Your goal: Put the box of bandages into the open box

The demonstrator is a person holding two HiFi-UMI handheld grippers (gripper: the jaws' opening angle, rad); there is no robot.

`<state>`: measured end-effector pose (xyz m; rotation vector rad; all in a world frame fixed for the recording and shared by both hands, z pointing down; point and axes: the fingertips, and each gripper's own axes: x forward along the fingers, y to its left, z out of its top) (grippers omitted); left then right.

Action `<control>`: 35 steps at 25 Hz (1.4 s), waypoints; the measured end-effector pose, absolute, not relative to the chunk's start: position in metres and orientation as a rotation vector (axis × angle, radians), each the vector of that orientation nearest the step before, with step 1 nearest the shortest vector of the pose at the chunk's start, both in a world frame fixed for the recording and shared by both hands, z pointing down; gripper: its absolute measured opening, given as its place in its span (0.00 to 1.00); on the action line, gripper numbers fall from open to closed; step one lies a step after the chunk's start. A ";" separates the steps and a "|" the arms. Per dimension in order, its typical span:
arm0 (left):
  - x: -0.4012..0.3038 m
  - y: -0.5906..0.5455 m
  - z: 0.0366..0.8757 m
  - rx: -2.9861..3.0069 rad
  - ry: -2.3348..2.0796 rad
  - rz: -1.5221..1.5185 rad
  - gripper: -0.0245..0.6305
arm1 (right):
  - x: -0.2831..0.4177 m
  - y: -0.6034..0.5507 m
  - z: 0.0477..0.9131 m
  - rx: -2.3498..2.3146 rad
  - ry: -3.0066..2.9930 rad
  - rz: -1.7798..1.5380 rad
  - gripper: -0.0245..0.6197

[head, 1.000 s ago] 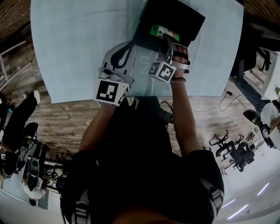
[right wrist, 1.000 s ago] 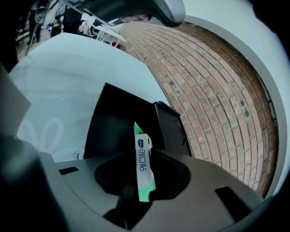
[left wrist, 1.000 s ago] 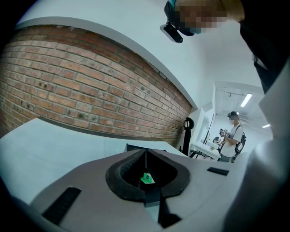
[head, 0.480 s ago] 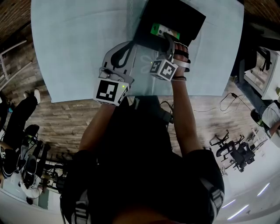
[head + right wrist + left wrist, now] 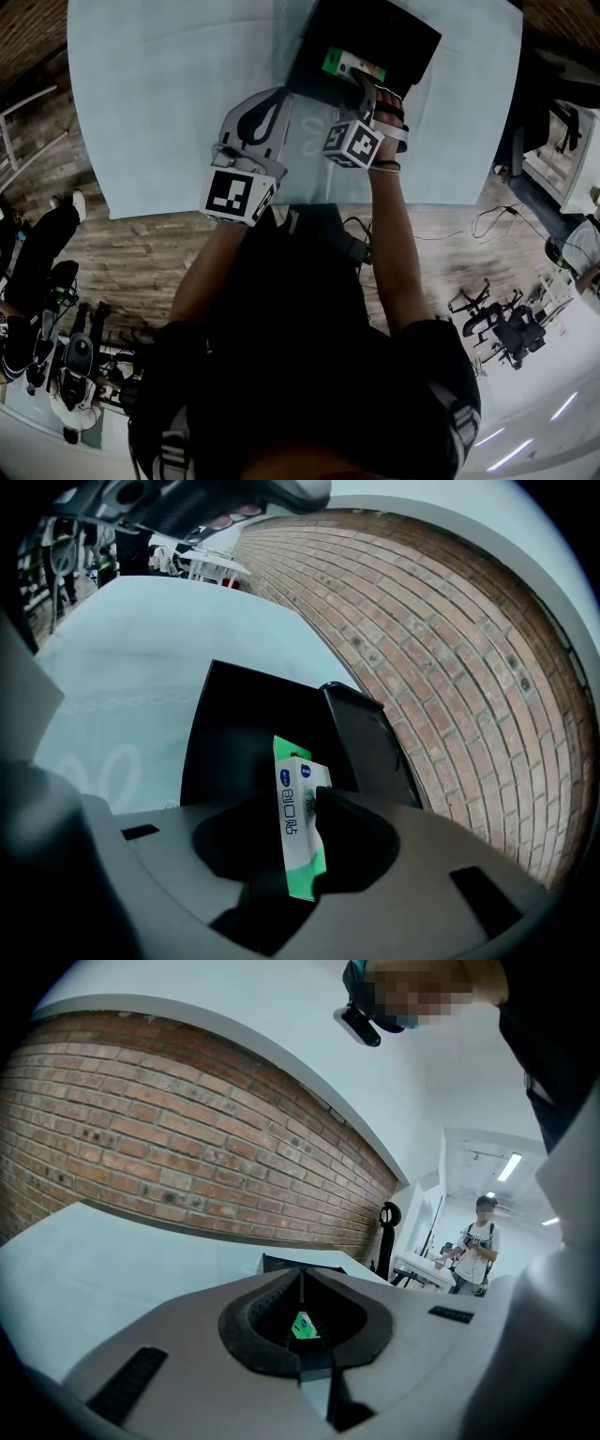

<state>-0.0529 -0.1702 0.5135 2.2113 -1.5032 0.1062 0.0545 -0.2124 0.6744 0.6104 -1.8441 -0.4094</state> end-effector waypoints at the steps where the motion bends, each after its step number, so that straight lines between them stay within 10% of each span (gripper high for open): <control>1: -0.054 -0.169 0.514 2.210 -1.507 0.106 0.10 | 0.054 -0.212 0.675 0.607 -1.845 -0.405 0.26; 35: -0.053 -0.157 0.508 2.212 -1.510 0.098 0.10 | 0.057 -0.205 0.671 0.617 -1.954 -0.103 0.28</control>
